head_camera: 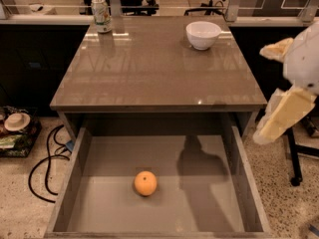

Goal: Pick orange from top drawer and place on counter

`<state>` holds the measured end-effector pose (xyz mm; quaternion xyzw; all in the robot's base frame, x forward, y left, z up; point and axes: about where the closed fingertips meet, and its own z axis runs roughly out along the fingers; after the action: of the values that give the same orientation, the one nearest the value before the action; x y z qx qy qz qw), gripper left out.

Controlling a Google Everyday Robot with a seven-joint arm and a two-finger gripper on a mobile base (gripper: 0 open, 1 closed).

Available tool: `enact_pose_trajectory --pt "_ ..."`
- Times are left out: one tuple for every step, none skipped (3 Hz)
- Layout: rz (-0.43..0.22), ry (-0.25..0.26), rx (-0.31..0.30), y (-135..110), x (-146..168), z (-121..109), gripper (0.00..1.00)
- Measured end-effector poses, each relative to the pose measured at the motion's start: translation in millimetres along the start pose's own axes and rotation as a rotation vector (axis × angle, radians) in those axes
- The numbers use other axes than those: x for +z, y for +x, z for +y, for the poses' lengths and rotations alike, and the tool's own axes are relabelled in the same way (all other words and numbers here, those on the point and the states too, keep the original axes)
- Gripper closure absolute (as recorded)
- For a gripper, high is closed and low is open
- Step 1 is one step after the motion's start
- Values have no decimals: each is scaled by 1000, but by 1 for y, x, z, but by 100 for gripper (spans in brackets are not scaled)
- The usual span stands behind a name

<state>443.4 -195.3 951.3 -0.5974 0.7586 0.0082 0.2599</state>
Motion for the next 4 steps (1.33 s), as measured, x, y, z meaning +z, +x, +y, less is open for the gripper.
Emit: enact_pose_trajectory --pt "-152 16 17 -5 31 5 0" --pt "-312 35 26 -16 72 10 0" --pt "-432 33 34 -28 110 13 0" --pt "-478 14 34 -25 142 23 0"
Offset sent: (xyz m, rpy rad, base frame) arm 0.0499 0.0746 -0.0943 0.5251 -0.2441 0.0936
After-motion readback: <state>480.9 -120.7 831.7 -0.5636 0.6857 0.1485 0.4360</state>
